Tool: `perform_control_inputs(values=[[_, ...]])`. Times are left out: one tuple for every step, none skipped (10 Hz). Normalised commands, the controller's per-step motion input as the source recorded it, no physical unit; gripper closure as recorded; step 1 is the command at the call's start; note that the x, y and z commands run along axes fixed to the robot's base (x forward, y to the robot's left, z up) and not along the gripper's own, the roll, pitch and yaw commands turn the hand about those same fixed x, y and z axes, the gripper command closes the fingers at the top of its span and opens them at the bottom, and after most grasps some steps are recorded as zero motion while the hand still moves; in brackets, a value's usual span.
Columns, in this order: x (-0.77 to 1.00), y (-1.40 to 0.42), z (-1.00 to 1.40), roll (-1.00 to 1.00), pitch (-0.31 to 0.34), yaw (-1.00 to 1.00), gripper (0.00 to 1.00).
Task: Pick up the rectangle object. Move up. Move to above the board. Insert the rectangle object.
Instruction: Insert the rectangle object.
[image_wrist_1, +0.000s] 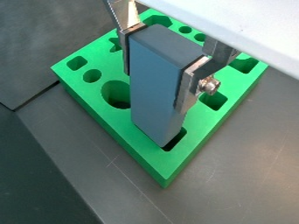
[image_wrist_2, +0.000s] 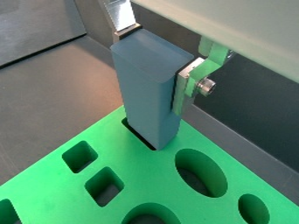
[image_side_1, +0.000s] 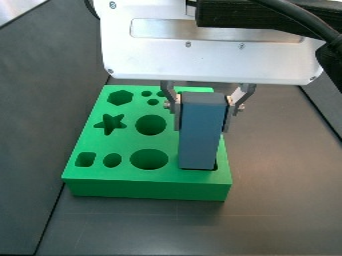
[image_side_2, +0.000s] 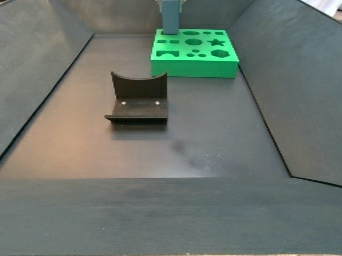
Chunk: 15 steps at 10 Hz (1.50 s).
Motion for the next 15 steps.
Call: perform_control_inputs(values=[[0.16,0.0,0.04,0.0,0.0,0.02,1.0],[0.1,0.0,0.06,0.0,0.0,0.12,1.0],[0.1,0.0,0.08,0.0,0.0,0.1,1.0],[0.0,0.0,0.0,0.0,-0.003,0.07,1.0],[0.0,-0.03,-0.12,0.0,-0.061,0.03,1.0],[0.0,0.0,-0.22,0.0,-0.074,0.04,1.0],[0.0,0.0,-0.3,0.03,-0.096,0.06,1.0],[0.0,-0.06,-0.39,0.0,-0.146,0.01,1.0],[0.0,-0.02,-0.58,0.11,-0.093,0.05,1.0],[-0.21,0.0,-0.77,0.27,-0.111,0.25,1.0],[-0.47,-0.03,-0.75,0.33,-0.091,0.4,1.0],[-0.09,-0.34,-0.95,0.24,-0.059,0.19,1.0],[0.0,-0.56,-1.0,0.19,-0.039,0.07,1.0],[0.0,-0.63,-1.0,0.16,-0.029,0.05,1.0],[0.0,-0.72,-1.0,0.12,-0.023,0.05,1.0]])
